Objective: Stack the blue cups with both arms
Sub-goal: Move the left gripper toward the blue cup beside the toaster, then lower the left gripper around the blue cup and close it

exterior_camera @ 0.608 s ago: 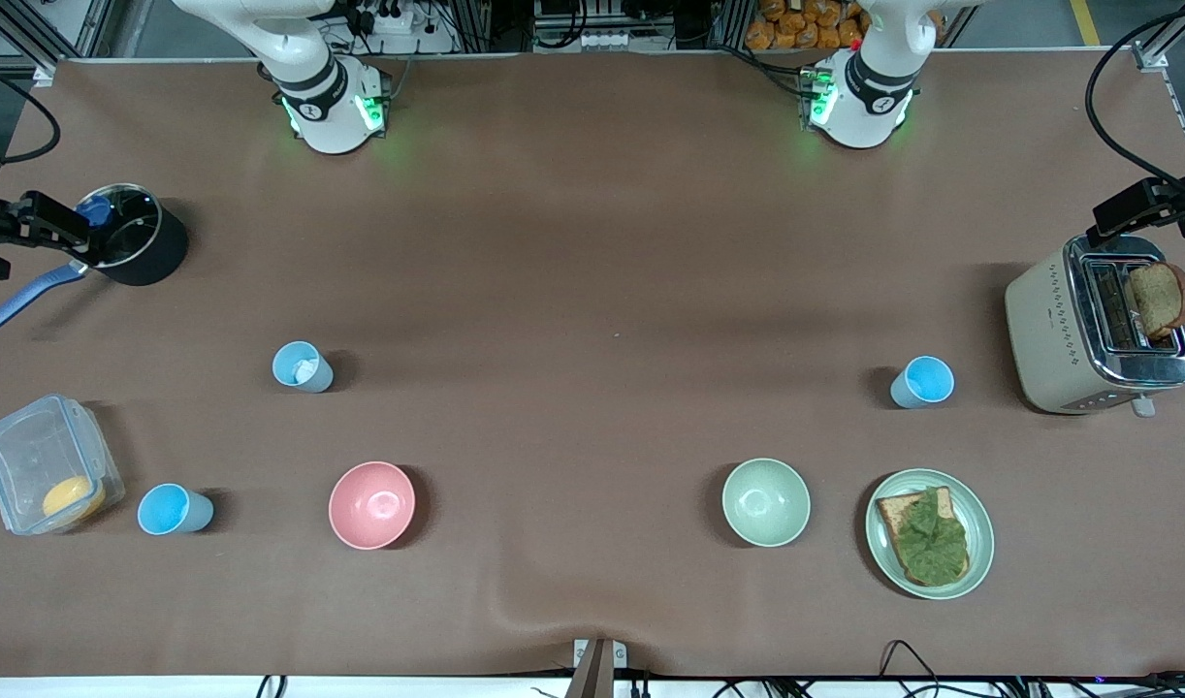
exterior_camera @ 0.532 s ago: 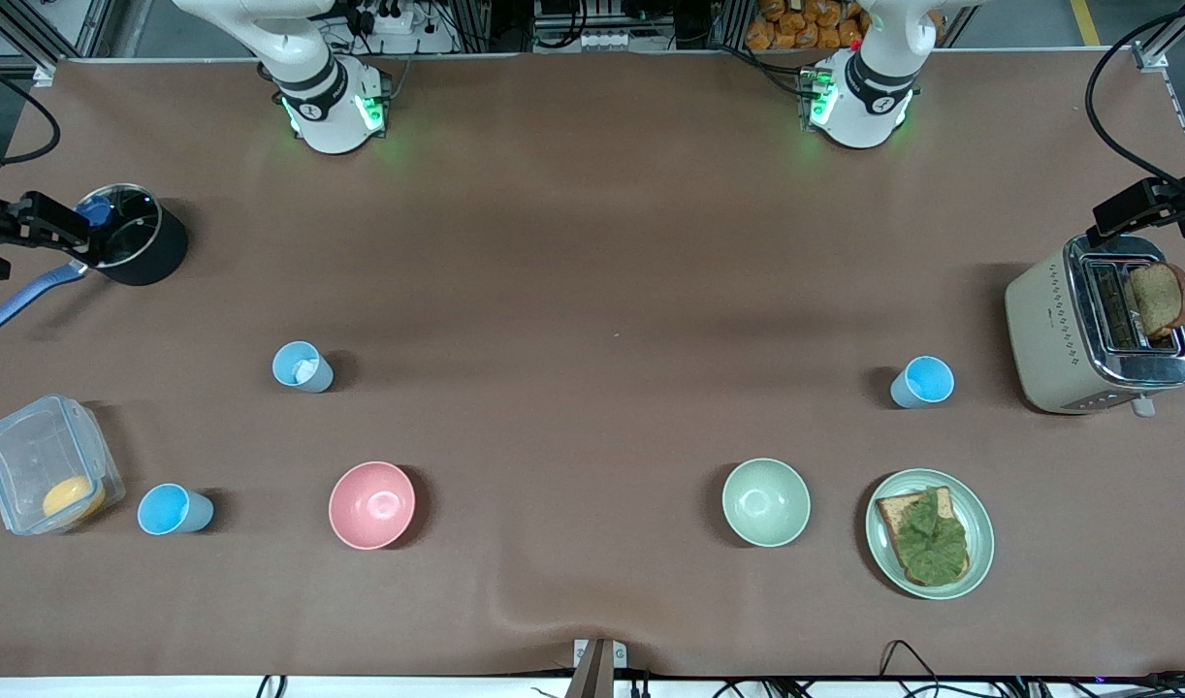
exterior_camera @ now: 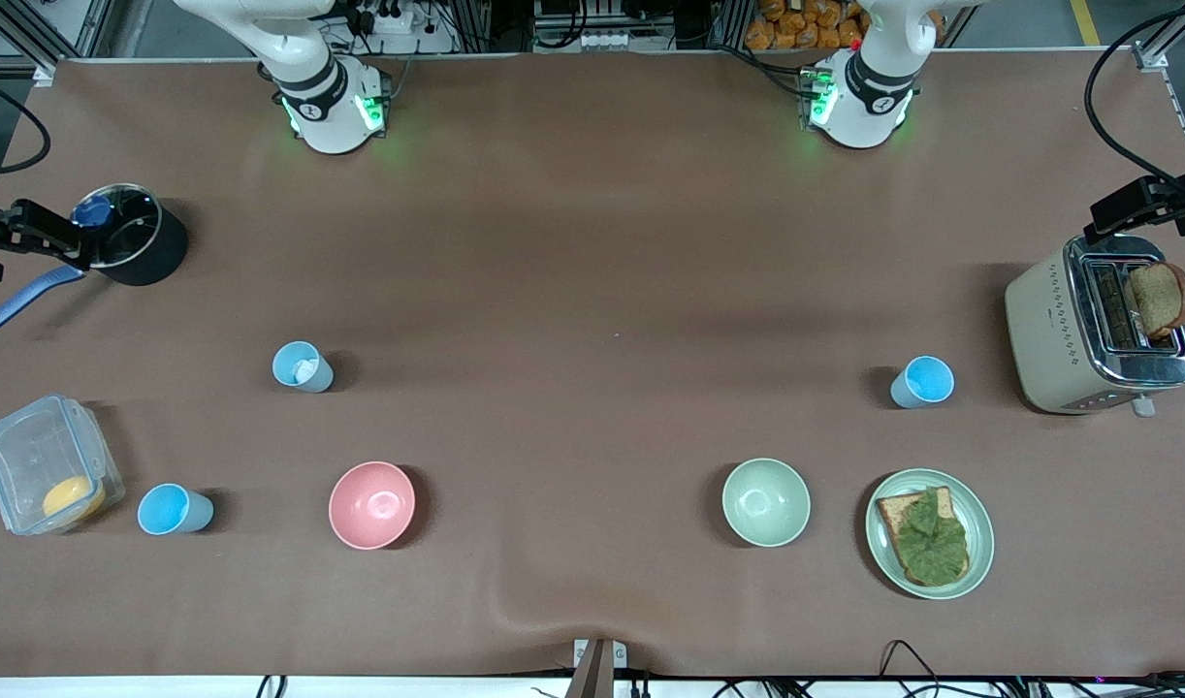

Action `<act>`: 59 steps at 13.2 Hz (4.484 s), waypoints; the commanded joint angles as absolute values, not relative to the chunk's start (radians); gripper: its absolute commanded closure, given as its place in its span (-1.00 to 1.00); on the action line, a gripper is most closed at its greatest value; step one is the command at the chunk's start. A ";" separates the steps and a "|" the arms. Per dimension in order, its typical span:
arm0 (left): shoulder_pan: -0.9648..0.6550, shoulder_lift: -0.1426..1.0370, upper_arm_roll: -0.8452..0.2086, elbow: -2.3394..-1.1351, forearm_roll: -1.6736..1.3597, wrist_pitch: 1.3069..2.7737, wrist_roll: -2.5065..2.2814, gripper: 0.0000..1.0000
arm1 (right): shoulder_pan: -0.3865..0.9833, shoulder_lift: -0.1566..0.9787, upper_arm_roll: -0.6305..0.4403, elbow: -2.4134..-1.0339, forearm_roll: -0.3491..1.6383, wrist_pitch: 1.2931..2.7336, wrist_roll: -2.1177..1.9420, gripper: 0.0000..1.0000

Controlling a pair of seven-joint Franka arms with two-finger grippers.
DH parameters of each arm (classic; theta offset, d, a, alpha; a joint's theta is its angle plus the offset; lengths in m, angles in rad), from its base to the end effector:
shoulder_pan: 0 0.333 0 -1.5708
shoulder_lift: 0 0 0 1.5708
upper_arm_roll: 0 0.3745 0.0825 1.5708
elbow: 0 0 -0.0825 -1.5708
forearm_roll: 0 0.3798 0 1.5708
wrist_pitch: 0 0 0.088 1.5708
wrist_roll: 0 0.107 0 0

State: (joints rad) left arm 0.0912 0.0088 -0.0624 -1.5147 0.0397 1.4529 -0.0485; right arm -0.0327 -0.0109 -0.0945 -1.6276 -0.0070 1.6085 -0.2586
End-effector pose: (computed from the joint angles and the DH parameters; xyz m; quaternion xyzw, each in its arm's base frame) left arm 0.5411 0.0204 0.6943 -0.9984 -0.0402 0.0351 0.0199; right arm 0.5442 -0.0707 0.6656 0.9978 0.0658 -0.0046 0.0021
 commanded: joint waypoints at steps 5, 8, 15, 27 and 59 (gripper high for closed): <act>0.104 0.095 -0.061 -1.512 0.009 1.424 -0.040 -1.00 | -0.045 -0.002 -0.080 -1.600 -0.023 1.588 -0.259 -1.00; 0.095 0.199 -0.061 -1.508 0.029 1.420 -0.051 -1.00 | -0.041 -0.002 -0.078 -1.600 -0.023 1.588 -0.259 -1.00; 0.127 0.334 -0.063 -1.509 0.012 1.581 -0.009 -1.00 | -0.040 -0.002 -0.078 -1.600 -0.023 1.588 -0.259 -1.00; 0.235 0.345 -0.064 -1.734 -0.050 1.973 -0.009 -1.00 | -0.041 -0.005 -0.075 -1.601 -0.021 1.586 -0.259 -1.00; 0.161 0.486 -0.087 -1.979 -0.045 2.292 0.028 1.00 | -0.055 -0.006 -0.060 -1.600 -0.021 1.575 -0.258 -1.00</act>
